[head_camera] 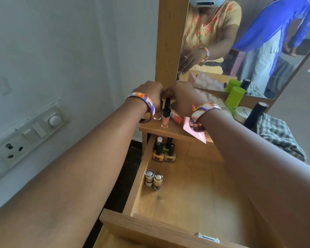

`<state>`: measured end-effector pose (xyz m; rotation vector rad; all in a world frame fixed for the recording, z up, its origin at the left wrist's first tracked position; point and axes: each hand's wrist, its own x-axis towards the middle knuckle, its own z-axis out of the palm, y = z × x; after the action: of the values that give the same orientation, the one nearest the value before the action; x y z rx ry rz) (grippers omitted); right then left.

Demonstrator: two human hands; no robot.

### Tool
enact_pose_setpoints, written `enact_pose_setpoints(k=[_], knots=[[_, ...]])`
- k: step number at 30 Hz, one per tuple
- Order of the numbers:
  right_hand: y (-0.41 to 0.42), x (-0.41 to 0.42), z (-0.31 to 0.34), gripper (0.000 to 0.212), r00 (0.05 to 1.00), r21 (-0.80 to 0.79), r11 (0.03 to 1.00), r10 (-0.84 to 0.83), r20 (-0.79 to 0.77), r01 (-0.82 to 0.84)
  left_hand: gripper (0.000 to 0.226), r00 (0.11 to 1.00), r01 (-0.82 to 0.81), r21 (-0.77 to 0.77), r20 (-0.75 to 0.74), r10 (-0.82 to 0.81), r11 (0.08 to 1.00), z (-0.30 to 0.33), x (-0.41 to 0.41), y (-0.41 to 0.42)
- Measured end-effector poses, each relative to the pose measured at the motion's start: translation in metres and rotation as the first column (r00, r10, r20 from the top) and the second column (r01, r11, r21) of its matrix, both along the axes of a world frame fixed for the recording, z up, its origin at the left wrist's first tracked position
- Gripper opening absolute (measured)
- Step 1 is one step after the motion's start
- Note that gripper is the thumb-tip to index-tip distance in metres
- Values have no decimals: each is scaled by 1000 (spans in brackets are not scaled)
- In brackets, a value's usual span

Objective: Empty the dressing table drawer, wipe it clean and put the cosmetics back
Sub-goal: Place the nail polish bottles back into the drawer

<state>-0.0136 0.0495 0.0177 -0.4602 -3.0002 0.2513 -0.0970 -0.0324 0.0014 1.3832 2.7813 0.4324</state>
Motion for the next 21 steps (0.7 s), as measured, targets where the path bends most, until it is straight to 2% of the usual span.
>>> enact_pose_setpoints(k=[8, 12, 16, 21], knots=[[9, -6, -4, 39, 1000, -17, 999, -27, 8, 27, 20, 1000, -23, 91, -6, 24, 996, -10, -4, 1], [15, 1, -2, 35, 987, 31, 999, -39, -153, 45, 24, 998, -56, 163, -30, 61, 985, 4, 0, -7], [15, 12, 12, 35, 951, -3, 996, -91, -295, 94, 25, 996, -59, 205, -50, 71, 977, 25, 6, -16], [8, 33, 30, 30, 921, -63, 996, -77, -381, 57, 25, 996, -65, 205, -45, 76, 977, 46, 19, -28]])
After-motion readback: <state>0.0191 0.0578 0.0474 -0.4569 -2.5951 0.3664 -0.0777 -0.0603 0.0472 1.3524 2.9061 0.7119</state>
